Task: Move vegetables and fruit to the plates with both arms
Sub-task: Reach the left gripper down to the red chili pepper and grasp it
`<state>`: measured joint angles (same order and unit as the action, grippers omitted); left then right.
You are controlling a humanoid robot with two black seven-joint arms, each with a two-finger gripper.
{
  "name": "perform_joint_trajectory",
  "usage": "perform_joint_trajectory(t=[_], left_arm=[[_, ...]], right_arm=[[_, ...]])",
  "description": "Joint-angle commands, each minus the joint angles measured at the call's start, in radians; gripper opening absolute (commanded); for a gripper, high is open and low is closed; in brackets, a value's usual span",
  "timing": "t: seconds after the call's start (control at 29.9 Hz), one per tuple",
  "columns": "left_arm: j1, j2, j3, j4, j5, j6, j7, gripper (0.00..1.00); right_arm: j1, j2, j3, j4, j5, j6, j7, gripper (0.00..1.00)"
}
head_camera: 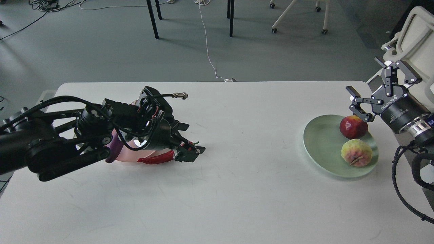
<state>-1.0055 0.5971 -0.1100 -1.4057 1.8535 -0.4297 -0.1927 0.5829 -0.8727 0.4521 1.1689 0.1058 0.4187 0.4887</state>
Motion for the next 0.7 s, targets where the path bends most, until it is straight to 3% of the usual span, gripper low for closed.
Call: perform_joint_trajectory(t=[0.0, 0.27, 0.53, 0.67], left_arm=[[0.021, -0.016, 0.007, 0.046, 0.03, -0.003, -0.002, 0.98], [0.042, -0.094, 0.009, 0.192, 0.122, -0.003, -0.019, 0.95], [0.076, -0.109, 0.009, 0.209, 0.122, -0.007, -0.017, 0.9], [0.09, -0.109, 0.007, 0.218, 0.119, -0.029, -0.011, 0.82]], right_arm=[[0.0, -0.003, 0.0, 0.0, 0.0, 0.0, 0.0, 0.99], [0.0, -0.005, 0.0, 0.0, 0.0, 0.0, 0.0, 0.98], [0.0, -0.006, 0.0, 0.0, 0.0, 0.0, 0.0, 0.99], [0.0, -0.006, 0.0, 0.0, 0.0, 0.0, 0.0, 0.99]])
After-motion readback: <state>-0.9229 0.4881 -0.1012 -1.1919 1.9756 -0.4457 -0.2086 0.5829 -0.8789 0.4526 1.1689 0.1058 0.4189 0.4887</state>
